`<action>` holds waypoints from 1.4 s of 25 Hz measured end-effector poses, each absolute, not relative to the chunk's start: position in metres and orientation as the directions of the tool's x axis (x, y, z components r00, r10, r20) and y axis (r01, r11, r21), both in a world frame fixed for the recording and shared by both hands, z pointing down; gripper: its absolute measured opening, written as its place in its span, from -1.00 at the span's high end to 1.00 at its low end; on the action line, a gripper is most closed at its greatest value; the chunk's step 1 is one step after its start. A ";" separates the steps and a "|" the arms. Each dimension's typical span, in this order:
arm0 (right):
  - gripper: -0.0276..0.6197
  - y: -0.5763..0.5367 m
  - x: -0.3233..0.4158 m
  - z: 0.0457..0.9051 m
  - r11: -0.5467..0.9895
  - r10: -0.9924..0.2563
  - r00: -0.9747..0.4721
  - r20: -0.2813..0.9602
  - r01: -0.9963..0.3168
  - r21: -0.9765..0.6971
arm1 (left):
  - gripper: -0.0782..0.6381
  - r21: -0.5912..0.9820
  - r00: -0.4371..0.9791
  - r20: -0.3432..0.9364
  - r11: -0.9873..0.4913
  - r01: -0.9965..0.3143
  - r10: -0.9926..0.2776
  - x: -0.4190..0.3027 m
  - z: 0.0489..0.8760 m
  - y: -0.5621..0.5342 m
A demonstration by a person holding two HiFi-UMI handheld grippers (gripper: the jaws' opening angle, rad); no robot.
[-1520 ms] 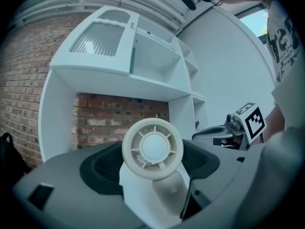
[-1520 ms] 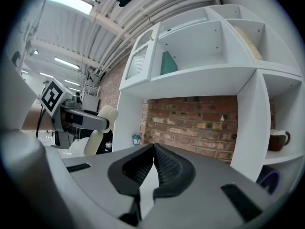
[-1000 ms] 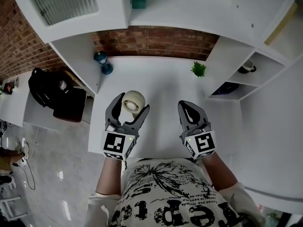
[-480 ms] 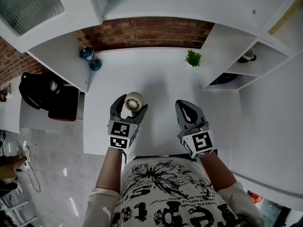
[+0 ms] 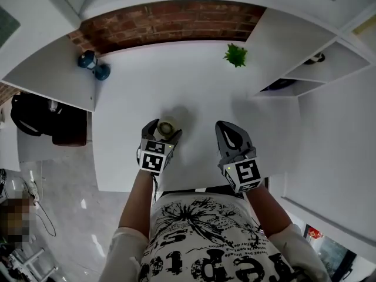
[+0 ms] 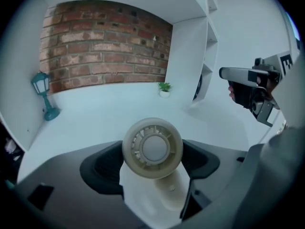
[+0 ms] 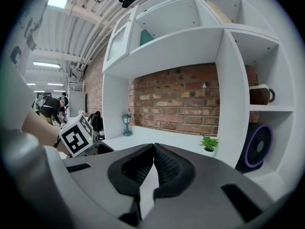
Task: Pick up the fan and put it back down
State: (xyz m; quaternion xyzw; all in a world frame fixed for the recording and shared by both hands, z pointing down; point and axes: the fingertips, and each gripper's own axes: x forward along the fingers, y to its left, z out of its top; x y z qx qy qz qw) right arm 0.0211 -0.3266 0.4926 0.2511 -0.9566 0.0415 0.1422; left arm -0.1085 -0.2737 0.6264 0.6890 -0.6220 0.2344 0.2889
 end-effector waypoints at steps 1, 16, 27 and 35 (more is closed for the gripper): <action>0.87 -0.329 0.021 0.496 0.869 -0.469 -0.831 0.298 -0.494 -0.011 | -0.27 0.117 0.122 0.693 -0.056 -0.992 -0.711 -0.109 0.634 -0.275; 0.87 -0.334 0.015 0.527 0.866 -0.457 -0.812 0.363 -0.500 -0.028 | -0.27 0.138 0.128 0.752 -0.034 -0.990 -0.646 -0.107 0.682 -0.286; 0.87 -0.326 0.005 0.510 0.877 -0.450 -0.823 0.347 -0.480 0.002 | -0.27 0.130 0.117 0.651 -0.042 -0.991 -0.750 -0.110 0.626 -0.287; 0.87 -0.312 -0.006 0.476 0.884 -0.458 -0.842 0.286 -0.465 0.046 | 0.34 0.069 0.064 0.435 -0.038 -0.997 -0.898 -0.122 0.519 -0.290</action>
